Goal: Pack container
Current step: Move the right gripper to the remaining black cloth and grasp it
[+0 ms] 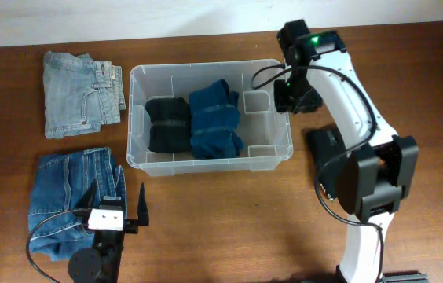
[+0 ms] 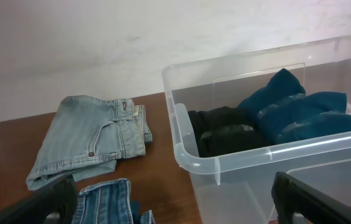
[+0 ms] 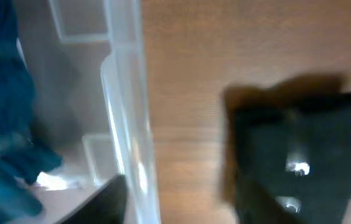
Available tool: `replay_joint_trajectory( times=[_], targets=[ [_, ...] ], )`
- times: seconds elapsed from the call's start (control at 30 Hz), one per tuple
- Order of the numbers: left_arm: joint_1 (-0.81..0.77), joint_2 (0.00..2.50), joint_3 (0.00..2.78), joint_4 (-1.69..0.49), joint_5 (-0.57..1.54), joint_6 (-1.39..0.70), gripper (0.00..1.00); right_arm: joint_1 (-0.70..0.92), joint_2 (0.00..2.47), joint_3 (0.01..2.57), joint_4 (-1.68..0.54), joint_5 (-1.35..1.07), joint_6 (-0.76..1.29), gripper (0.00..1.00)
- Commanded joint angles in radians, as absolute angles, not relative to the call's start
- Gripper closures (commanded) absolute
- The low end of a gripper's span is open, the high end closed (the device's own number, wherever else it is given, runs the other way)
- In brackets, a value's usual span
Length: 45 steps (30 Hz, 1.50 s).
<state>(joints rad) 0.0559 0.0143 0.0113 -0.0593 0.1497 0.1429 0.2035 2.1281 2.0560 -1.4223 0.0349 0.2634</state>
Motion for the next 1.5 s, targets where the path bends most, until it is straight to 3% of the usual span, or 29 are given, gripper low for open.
replay_joint_trajectory(
  times=[0.0, 0.03, 0.07, 0.3, 0.63, 0.87, 1.47],
  targets=[
    [0.062, 0.006, 0.009, -0.065, 0.15, 0.163, 0.01, 0.2, 2.017, 2.168, -1.499, 0.14, 0.267, 0.35],
    [0.062, 0.006, 0.009, -0.065, 0.15, 0.163, 0.01, 0.199, 2.002, 2.186, -1.523, 0.153, 0.268, 0.13],
    [0.062, 0.006, 0.009, -0.065, 0.15, 0.163, 0.01, 0.195, 1.986, 2.201, -1.55, 0.163, 0.271, 0.01],
    [0.062, 0.006, 0.009, -0.065, 0.15, 0.163, 0.01, 0.084, 1.888, 2.207, -1.699, 0.169, 0.374, 0.01],
    [0.062, 0.006, 0.009, -0.065, 0.15, 0.163, 0.01, -0.144, 1.858, 1.976, -1.681, 0.073, 0.376, 0.01],
    [0.062, 0.006, 0.009, -0.065, 0.15, 0.163, 0.01, -0.171, 1.858, 1.703, -1.5, -0.101, 0.284, 0.01],
    [0.062, 0.006, 0.009, -0.065, 0.15, 0.163, 0.01, -0.193, 1.86, 1.355, -1.124, -0.101, -0.003, 0.01]
  ],
)
